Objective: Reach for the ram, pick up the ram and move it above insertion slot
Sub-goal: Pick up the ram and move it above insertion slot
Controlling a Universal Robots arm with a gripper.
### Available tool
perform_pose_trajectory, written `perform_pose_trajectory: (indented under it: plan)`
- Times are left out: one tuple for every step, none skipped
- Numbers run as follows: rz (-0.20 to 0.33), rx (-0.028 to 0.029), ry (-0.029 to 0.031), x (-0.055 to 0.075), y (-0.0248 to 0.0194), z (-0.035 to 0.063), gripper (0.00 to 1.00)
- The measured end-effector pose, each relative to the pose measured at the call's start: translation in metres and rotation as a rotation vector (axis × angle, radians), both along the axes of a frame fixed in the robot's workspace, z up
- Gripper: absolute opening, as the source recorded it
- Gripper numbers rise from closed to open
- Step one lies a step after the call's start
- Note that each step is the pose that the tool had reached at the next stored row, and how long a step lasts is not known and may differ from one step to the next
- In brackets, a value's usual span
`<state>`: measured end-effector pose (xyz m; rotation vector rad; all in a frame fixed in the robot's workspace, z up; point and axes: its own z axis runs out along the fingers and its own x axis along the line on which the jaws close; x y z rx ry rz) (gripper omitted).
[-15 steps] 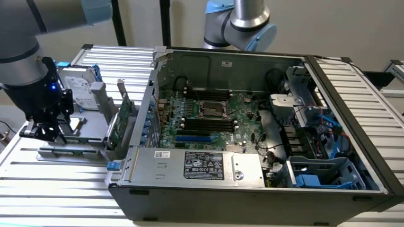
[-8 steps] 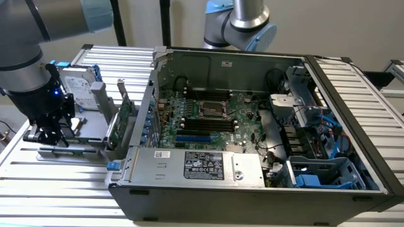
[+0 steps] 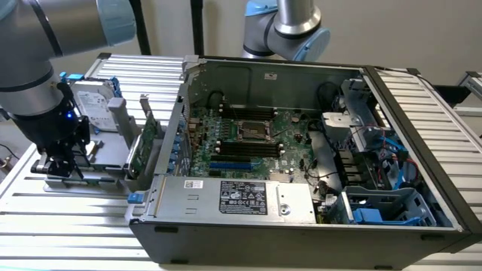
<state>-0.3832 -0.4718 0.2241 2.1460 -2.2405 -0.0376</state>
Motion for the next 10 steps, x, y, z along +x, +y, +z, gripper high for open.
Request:
perform_pose_trajectory:
  plan:
    - [0.002,-0.0002,0.0003,-0.0001,-0.0002,-0.0004,0.36]
    - [0.004,-0.0004,0.0007,-0.0002,-0.0006,-0.0008,0.36]
    - [0.005,-0.0005,0.0008,-0.0003,-0.001,-0.0013,0.36]
    - [0.006,-0.0005,0.0009,-0.0005,-0.0014,-0.002,0.36]
    - [0.007,-0.0007,0.0011,-0.0006,-0.0019,-0.0027,0.36]
    - [0.007,-0.0007,0.0011,-0.0007,-0.0023,-0.0034,0.36]
    - [0.008,-0.0006,0.0012,-0.0008,-0.0026,-0.0044,0.36]
    - [0.008,-0.0007,0.0014,-0.0009,-0.0029,-0.0053,0.36]
    - [0.009,-0.0007,0.0015,-0.0009,-0.0031,-0.0064,0.36]
    - [0.009,-0.0008,0.0016,-0.0009,-0.0031,-0.0074,0.36]
